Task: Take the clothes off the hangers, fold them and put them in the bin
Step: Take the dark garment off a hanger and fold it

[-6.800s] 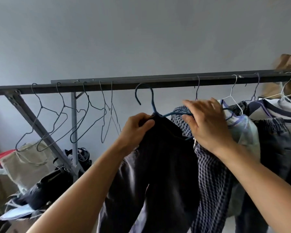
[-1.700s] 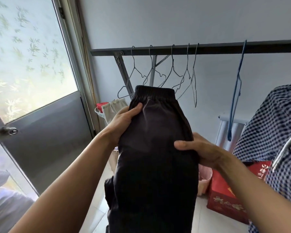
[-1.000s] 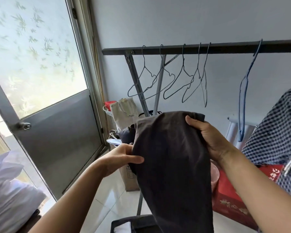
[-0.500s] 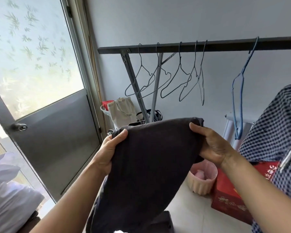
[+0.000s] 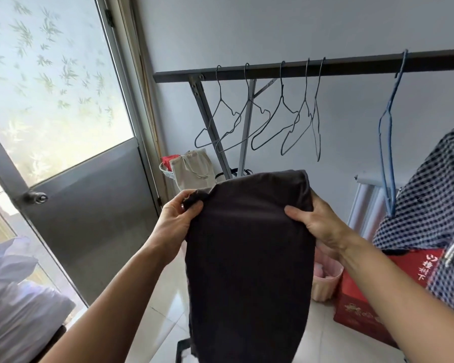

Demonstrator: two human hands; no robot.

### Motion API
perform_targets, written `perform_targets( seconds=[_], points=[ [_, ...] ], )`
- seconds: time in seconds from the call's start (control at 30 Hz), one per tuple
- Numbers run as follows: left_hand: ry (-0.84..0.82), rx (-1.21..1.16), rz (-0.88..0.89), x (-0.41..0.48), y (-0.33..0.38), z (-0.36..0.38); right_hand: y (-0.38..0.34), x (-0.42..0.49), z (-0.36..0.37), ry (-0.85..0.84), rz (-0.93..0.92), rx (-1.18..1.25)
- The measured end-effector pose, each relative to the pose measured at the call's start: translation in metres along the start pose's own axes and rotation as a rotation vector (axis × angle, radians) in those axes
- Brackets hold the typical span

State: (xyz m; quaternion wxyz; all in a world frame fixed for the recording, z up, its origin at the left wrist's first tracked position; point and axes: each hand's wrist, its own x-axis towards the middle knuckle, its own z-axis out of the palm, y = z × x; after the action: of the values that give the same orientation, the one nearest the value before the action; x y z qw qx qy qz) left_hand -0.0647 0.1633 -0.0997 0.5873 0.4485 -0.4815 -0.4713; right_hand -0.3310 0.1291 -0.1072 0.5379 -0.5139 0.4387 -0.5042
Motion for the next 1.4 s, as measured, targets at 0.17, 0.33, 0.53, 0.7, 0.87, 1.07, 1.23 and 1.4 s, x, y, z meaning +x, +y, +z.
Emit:
perform_targets(
  seconds=[0.17,0.33,0.53,0.7,0.87,1.07,1.23,1.4],
  points=[
    [0.140,0.236,0.065,0.005,-0.006,0.010,0.001,0.009,-0.003,0.092,0.046,0.114],
    [0.246,0.151,-0.049,0.011,-0.009,0.012,0.007,0.006,-0.015,-0.050,0.107,0.186],
    [0.098,-0.223,-0.152,0.005,-0.001,0.012,0.009,0.008,-0.018,-0.071,0.023,-0.122],
    [-0.145,0.186,-0.044,0.001,0.004,-0.002,0.003,0.005,-0.015,0.110,-0.016,-0.211],
    [-0.109,0.542,-0.048,0.008,0.006,-0.001,-0.002,0.007,-0.013,0.099,0.074,-0.155],
    [-0.178,0.119,-0.218,0.011,0.013,-0.009,-0.007,0.001,-0.025,-0.120,0.127,-0.234],
    [-0.380,0.840,-0.061,0.014,0.017,-0.016,-0.005,0.001,-0.021,-0.050,0.000,-0.593],
    [-0.348,1.062,0.084,0.018,0.019,-0.019,-0.010,0.000,-0.025,-0.010,-0.088,-0.720]
  ],
)
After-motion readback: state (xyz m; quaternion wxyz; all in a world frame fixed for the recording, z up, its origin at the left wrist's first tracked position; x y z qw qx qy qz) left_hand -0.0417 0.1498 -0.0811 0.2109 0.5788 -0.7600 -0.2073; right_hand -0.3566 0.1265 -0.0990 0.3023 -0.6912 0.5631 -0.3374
